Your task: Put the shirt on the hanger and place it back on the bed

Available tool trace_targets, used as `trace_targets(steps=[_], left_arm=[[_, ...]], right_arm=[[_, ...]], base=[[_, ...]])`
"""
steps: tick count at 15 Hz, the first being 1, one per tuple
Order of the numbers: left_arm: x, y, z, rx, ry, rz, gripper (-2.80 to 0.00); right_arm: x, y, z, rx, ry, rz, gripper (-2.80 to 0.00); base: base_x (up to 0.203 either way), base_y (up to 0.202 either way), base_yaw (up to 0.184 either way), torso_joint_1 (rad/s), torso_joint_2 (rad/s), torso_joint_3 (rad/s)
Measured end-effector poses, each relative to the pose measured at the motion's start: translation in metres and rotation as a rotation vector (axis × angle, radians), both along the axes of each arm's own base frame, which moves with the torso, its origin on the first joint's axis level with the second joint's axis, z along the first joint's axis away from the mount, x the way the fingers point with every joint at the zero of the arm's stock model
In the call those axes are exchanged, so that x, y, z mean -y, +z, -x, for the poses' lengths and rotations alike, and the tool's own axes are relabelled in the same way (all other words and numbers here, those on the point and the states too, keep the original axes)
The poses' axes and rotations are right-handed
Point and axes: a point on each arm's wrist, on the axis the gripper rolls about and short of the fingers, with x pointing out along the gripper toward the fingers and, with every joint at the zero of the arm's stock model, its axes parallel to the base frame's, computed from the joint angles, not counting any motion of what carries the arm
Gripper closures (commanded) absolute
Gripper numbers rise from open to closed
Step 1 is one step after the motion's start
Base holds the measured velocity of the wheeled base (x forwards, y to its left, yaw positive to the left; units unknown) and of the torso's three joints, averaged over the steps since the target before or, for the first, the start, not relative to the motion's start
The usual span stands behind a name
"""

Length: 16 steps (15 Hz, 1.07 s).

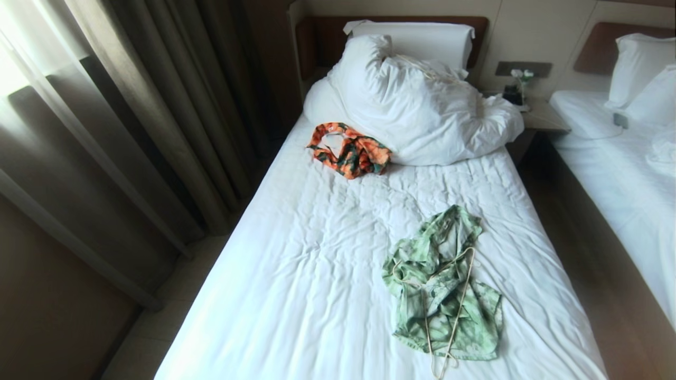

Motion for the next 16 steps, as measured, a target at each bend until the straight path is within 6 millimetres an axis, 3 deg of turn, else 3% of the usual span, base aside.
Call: trace_targets(steps=[4, 16], left_arm=[[0.0, 0.0, 0.0, 0.0, 0.0, 0.0, 0.0], [0.0, 0.0, 0.0, 0.0, 0.0, 0.0, 0.0]], right_arm=[[-0.0002, -0.0109, -0.0029, -0.05, 0.01, -0.005, 0.0], [-0.0002, -0.0124, -0.0032, -0.059, 0.009, -0.002, 0.0]], base=[[0.0, 0.0, 0.0, 0.0, 0.0, 0.0], [0.0, 0.0, 0.0, 0.0, 0.0, 0.0]])
